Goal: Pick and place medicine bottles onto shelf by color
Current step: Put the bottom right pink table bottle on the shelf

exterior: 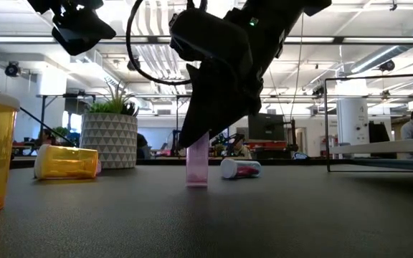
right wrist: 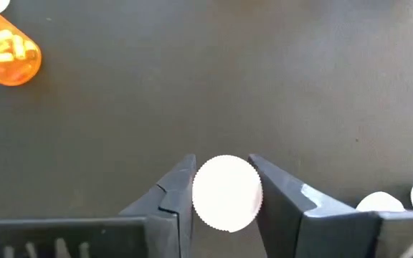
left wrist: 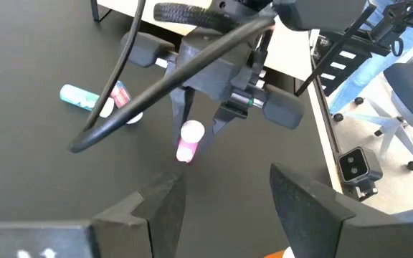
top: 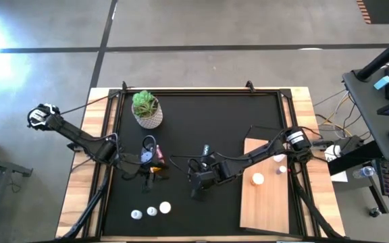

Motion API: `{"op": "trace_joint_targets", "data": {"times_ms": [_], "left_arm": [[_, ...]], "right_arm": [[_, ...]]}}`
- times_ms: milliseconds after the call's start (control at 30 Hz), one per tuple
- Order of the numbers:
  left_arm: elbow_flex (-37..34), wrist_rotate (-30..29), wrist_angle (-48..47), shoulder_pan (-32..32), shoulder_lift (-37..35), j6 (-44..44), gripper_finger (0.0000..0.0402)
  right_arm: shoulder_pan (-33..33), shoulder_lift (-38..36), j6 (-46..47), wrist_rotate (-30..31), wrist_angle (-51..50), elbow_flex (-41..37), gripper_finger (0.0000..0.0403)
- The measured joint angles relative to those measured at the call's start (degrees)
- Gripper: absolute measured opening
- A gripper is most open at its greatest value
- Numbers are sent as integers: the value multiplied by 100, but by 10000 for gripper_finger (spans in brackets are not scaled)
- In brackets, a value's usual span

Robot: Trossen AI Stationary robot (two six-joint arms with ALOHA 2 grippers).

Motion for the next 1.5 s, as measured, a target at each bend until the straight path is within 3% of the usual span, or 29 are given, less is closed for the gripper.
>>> {"op": "trace_joint_targets", "data": {"times_ms": [233,400,700,967,1200,1500], "left_arm": [[-59,0,1,0,0,-4,184],[-60,2,3,-7,-4,-2,184],[-71,-86,230,-7,-4,-13,184],[-69,-385,1905,-7,227,4,184],[-47,-818,3062,-7,863,0,184],[39,-885,4834,-7,1901,2,184]], "right_arm": [[2,-272,73,-14,-153,0,107],[112,-726,490,2,-972,4,108],[1007,-1692,1430,100,-2017,4,110],[2424,-2280,2250,303,-3498,4,111],[3621,-2555,3330,659,-4596,0,111],[4863,-2573,3833,660,-4672,-428,111]]}}
